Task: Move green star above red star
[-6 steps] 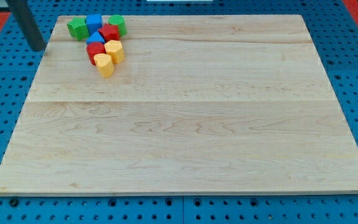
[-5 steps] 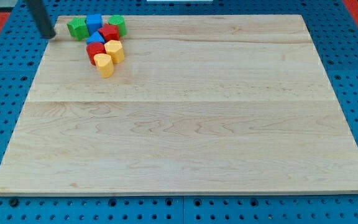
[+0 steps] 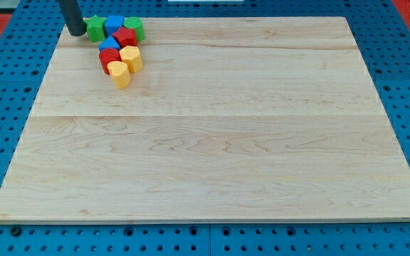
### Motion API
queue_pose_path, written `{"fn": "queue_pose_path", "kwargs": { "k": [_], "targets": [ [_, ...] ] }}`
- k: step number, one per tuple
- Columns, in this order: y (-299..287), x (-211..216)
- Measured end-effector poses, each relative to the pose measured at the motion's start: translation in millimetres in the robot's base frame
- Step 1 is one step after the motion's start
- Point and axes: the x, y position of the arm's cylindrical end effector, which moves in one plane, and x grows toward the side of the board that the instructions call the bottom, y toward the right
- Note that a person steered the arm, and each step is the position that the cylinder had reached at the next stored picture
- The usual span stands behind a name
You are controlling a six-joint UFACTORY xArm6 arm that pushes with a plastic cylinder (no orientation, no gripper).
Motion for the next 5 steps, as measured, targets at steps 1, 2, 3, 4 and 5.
{"fn": "queue_pose_path", "kwargs": {
  "k": [1, 2, 3, 4, 5],
  "targets": [
    [2, -24],
    [17, -37],
    [54, -37],
    [66, -37],
    [77, -36]
  ]
}}
